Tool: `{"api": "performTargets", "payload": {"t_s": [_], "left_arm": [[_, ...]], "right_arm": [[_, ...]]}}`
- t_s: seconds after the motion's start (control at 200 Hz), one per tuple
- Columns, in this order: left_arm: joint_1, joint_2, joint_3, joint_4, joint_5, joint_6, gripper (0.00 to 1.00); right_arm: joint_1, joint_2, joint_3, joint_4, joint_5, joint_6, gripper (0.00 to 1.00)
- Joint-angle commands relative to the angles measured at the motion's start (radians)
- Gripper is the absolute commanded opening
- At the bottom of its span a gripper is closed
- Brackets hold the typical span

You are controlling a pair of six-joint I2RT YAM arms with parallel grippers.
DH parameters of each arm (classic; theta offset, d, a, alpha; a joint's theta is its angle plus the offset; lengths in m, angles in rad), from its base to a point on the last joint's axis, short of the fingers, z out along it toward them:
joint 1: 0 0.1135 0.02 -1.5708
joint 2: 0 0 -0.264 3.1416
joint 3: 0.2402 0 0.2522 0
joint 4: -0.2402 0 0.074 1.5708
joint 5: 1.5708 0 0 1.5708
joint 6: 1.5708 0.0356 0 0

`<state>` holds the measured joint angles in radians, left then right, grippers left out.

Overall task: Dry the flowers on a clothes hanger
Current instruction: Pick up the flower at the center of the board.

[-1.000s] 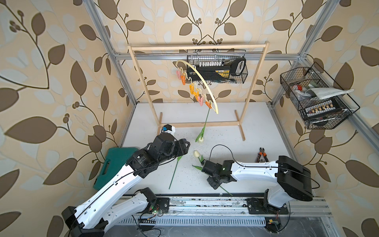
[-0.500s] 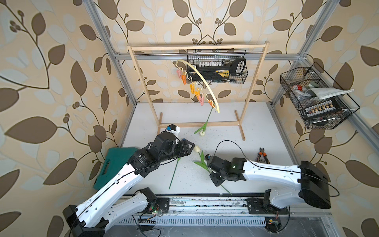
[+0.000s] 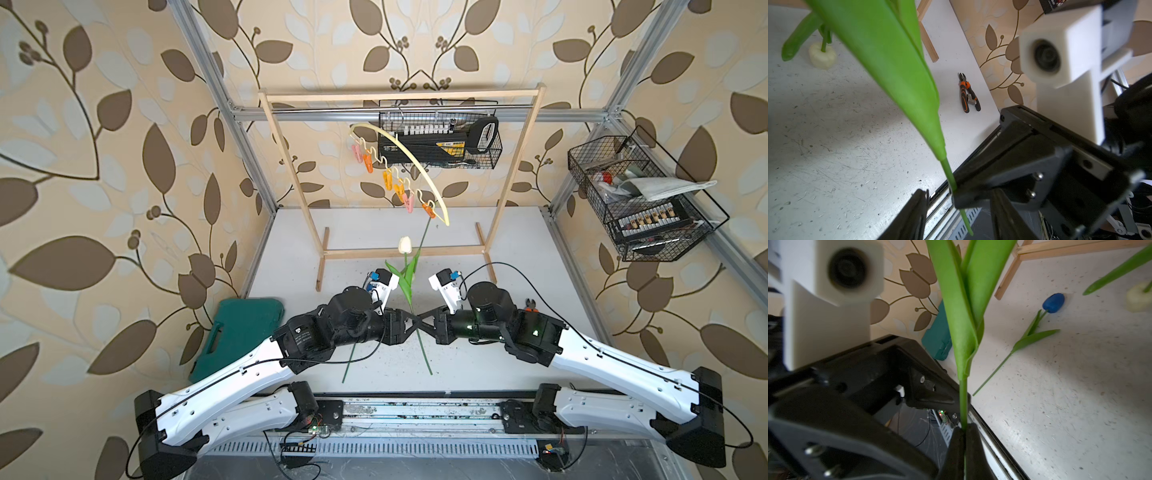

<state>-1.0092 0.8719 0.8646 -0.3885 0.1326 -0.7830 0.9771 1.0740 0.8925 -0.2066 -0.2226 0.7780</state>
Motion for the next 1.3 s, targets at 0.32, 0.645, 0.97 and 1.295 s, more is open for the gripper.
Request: {"api": "performTargets", "payload": {"t_s": [0.32, 0.645, 0.97, 1.295], "left_arm": [[-0.002, -0.093, -0.041, 0.122, -0.137, -0.023, 0.36], [-0.001, -0.157, -0.058, 0.105, -0.258, -0.066, 0.63], [0.000, -0.148, -0.074, 0.133, -0.245, -0.080, 0.54], [0.001, -0.125, -0.064, 0.140, -0.260, -0.079, 0.36]], "right_arm": [[0.000, 0.023, 0.013, 0.151, -0.098, 0.070, 0.00], [0.002, 0.054, 0.003, 0.145, -0.101, 0.057, 0.00], [0.001, 0.057, 0.016, 0.138, -0.094, 0.049, 0.00], [0.002, 0.067, 0.035, 0.138, -0.106, 0.049, 0.00]]}}
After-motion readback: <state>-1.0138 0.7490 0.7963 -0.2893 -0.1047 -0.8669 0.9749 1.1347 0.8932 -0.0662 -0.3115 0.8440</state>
